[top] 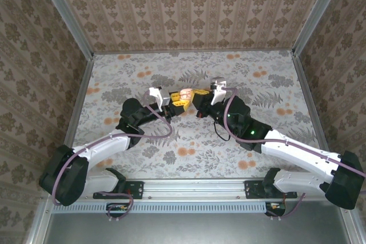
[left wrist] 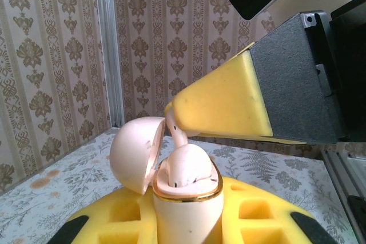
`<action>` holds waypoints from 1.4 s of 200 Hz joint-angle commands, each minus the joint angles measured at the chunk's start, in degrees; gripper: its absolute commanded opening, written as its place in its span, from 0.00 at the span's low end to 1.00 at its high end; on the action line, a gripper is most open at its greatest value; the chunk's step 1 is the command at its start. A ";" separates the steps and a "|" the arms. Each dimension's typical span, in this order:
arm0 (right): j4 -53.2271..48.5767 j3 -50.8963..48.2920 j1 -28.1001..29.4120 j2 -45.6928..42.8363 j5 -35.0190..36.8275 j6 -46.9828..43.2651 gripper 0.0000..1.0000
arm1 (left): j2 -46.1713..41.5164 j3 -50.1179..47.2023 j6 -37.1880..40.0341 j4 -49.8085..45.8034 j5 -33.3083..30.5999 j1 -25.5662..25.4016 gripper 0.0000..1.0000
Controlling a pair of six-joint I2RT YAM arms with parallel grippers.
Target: Insert wireless bluetooth earbuds into charging case
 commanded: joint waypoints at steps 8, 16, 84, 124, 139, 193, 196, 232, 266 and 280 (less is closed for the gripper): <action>-2.12 -1.13 -0.19 0.69 4.60 -3.16 0.07 | -0.69 1.51 -1.14 7.40 0.55 -0.12 0.00; -2.03 -0.93 -0.23 0.64 4.78 -3.68 0.07 | -0.76 1.49 -1.17 7.38 0.53 -0.12 0.00; -1.68 -1.21 -0.21 0.96 3.36 -4.72 0.07 | -0.69 1.45 -1.19 7.37 0.42 -0.12 0.00; -2.30 -2.03 -0.16 1.12 -2.35 -3.93 0.09 | -0.44 1.71 -1.05 7.41 0.24 -0.07 0.00; -3.49 -1.94 -0.18 0.99 -4.43 -3.31 0.11 | -0.44 1.67 -0.96 7.35 0.11 -0.12 0.00; -10.26 -0.38 0.11 -0.37 -5.58 -0.77 0.14 | -0.34 1.62 -0.85 7.35 0.01 -0.03 0.00; -10.55 -0.25 0.07 -0.38 -5.61 -0.65 0.13 | -0.34 1.62 -0.87 7.32 0.00 -0.03 0.00; -13.09 1.69 0.06 0.27 -9.09 -0.92 0.20 | -0.35 1.53 -0.96 7.24 0.09 -0.03 0.00; -20.31 7.98 0.02 -0.69 -11.67 -0.68 0.40 | -0.51 1.20 -0.96 6.86 0.00 0.06 0.00; -23.25 10.65 -0.53 -1.50 -13.19 -0.97 0.47 | -0.65 1.08 -1.05 6.71 0.08 0.24 0.00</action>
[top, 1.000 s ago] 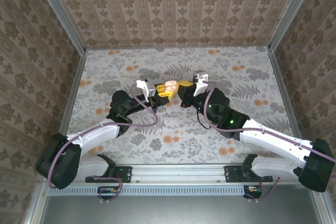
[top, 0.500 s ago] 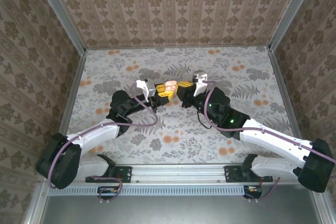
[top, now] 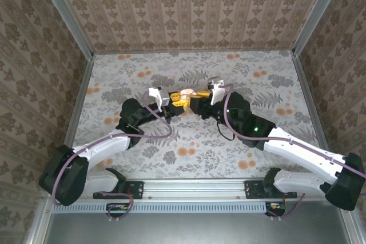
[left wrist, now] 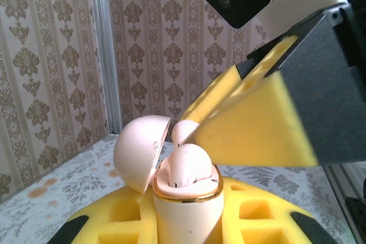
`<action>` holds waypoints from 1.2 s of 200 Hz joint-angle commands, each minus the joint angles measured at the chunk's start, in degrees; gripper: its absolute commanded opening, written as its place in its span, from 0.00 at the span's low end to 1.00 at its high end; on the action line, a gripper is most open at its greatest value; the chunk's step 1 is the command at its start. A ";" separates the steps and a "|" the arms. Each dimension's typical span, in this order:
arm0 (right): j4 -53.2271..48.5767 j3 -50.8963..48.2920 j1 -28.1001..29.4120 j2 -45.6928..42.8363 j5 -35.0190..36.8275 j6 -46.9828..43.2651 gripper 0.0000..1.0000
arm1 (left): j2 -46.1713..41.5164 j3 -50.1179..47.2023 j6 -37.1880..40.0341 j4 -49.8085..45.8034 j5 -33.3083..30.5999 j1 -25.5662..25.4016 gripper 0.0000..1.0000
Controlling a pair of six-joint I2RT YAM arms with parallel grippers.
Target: Insert wireless bluetooth earbuds into charging case
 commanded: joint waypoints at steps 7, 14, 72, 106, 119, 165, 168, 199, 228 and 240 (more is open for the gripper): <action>-10.42 5.94 -0.48 -1.31 -7.93 -0.26 0.48 | -0.67 1.16 -1.38 4.99 -0.44 0.25 0.00; -11.72 7.17 -1.43 -1.53 -9.83 -0.13 0.49 | -0.78 1.12 -1.48 5.00 -0.32 0.42 0.00; -17.11 13.65 -11.99 0.07 -27.42 5.25 0.48 | -0.96 0.76 -2.62 5.18 0.66 1.04 0.00; -19.27 13.64 -15.79 2.72 -29.29 7.63 0.38 | -0.78 0.81 -3.03 5.41 1.28 1.05 0.00; -19.23 13.53 -16.38 3.57 -29.24 8.53 0.34 | -0.69 0.87 -3.28 5.76 1.51 1.05 0.00; -18.32 13.37 -15.96 6.52 -32.87 11.23 0.22 | -0.52 1.14 -3.51 5.88 1.77 1.30 0.00; -18.23 13.33 -15.86 6.62 -32.93 11.39 0.22 | -0.52 1.12 -3.50 5.92 1.72 1.31 0.00; -18.02 13.46 -13.68 6.80 -32.63 11.74 0.20 | -0.17 1.24 -3.44 5.92 1.85 1.31 0.00; -18.30 14.81 -11.92 7.89 -32.99 11.41 0.19 | 0.25 1.21 -3.58 6.36 1.80 1.31 0.00; -18.48 15.42 -11.15 8.37 -33.15 11.12 0.19 | 0.44 1.11 -3.72 6.63 1.83 1.32 0.00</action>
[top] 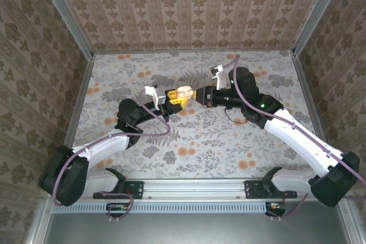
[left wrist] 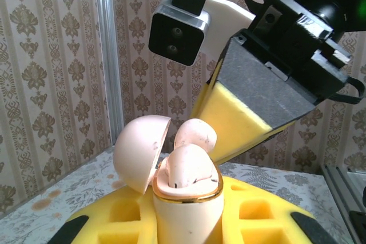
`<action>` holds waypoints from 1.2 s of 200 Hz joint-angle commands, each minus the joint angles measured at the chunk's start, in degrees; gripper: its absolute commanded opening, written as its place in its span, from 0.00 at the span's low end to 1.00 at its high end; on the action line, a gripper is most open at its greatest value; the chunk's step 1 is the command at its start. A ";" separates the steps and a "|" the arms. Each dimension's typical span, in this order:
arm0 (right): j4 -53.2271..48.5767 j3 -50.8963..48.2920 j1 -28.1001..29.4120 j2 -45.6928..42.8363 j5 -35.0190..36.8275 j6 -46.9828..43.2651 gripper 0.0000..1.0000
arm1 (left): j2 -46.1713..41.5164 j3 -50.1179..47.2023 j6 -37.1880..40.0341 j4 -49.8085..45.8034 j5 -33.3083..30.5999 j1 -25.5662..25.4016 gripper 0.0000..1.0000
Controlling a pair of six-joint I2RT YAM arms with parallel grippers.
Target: Insert wireless bluetooth earbuds into charging case
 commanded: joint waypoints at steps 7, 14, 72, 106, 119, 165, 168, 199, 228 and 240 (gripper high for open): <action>-0.31 2.71 3.24 1.79 -3.64 -0.22 0.19 | 0.58 1.07 -1.21 3.65 0.77 -0.24 0.00; -0.35 3.09 3.68 1.93 -3.69 -0.56 0.19 | 0.59 1.05 -1.22 3.70 0.78 -0.21 0.00; -0.79 4.80 4.00 0.21 -4.79 -2.25 0.19 | 0.41 0.25 -1.22 3.78 0.58 -0.10 0.00; -3.99 6.43 1.14 -1.85 -6.28 -2.85 0.21 | 0.40 0.26 -1.28 3.88 0.81 0.00 0.00; -5.73 7.03 -0.23 -2.69 -6.20 -3.39 0.22 | 0.33 0.34 -1.30 3.85 0.97 0.09 0.00; -10.28 7.57 -5.11 -3.54 -4.30 -3.53 0.22 | 0.23 0.35 -1.57 4.05 1.11 0.09 0.00; -10.14 7.61 -5.12 -3.41 -4.49 -3.49 0.21 | 0.15 0.35 -1.57 4.03 1.13 0.09 0.00; -6.68 7.09 -4.39 -0.89 -8.54 -1.39 0.19 | 0.23 0.44 -1.59 4.03 1.13 0.09 0.00; -5.26 7.30 -2.46 0.64 -9.14 -1.34 0.17 | 0.40 0.52 -1.87 4.07 1.26 0.09 0.00; -4.96 7.52 -1.76 1.14 -9.23 -1.29 0.17 | 0.47 0.61 -1.92 4.04 1.23 0.09 0.00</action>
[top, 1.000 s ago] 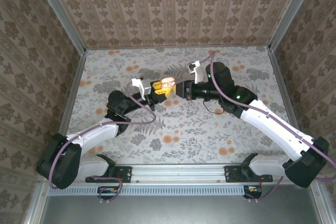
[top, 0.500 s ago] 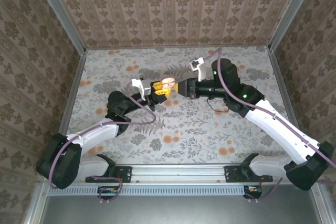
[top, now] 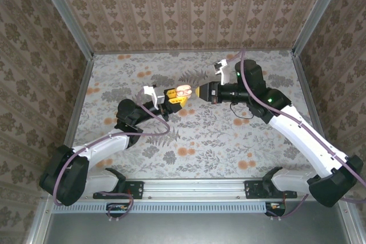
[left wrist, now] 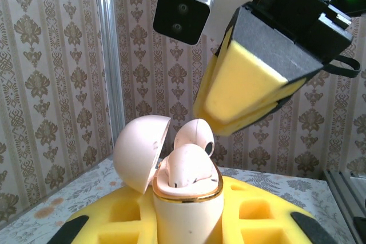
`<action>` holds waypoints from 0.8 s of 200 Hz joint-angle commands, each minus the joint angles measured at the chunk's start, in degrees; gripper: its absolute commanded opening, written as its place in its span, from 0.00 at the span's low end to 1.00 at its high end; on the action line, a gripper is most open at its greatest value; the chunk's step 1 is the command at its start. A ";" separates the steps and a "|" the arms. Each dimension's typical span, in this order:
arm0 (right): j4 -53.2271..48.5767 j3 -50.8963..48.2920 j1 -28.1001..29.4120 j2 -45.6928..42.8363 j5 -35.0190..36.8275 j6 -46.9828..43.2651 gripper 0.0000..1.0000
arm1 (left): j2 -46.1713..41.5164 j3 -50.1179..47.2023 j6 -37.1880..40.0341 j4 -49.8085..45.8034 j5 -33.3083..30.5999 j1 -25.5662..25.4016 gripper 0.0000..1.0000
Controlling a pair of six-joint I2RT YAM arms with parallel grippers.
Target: Insert wireless bluetooth earbuds into charging case
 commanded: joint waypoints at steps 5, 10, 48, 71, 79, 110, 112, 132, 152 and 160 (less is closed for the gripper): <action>2.05 1.40 1.55 0.90 -2.43 0.90 0.17 | 0.42 0.64 -1.48 2.20 1.13 -0.18 0.00; 2.09 1.39 1.72 1.10 -2.41 0.90 0.17 | 0.43 0.72 -1.48 2.28 1.14 -0.18 0.00; 2.66 1.83 2.45 2.32 -2.33 0.89 0.17 | 0.69 0.75 -1.73 2.41 1.31 -0.26 0.00; 2.82 2.16 2.71 2.75 -2.37 0.90 0.16 | 0.70 0.56 -1.75 2.55 1.31 -0.26 0.00; 2.81 2.30 2.71 2.84 -2.32 0.85 0.16 | 0.65 0.54 -1.75 2.50 1.37 -0.26 0.00; 2.39 2.74 2.99 2.90 -2.01 0.64 0.16 | 0.78 0.28 -1.84 2.68 1.31 -0.37 0.00; 2.28 2.79 2.98 2.91 -1.96 0.55 0.16 | 0.78 0.33 -1.83 2.68 1.30 -0.35 0.00; 1.88 2.79 3.10 2.82 -1.71 0.46 0.16 | 0.91 0.29 -1.80 2.72 1.31 -0.44 0.00; 1.65 2.83 3.13 2.97 -1.61 0.43 0.17 | 1.00 0.37 -1.76 2.76 1.48 -0.52 0.00; 1.47 2.89 3.15 3.12 -1.62 0.39 0.17 | 0.98 0.44 -1.75 2.76 1.48 -0.57 0.00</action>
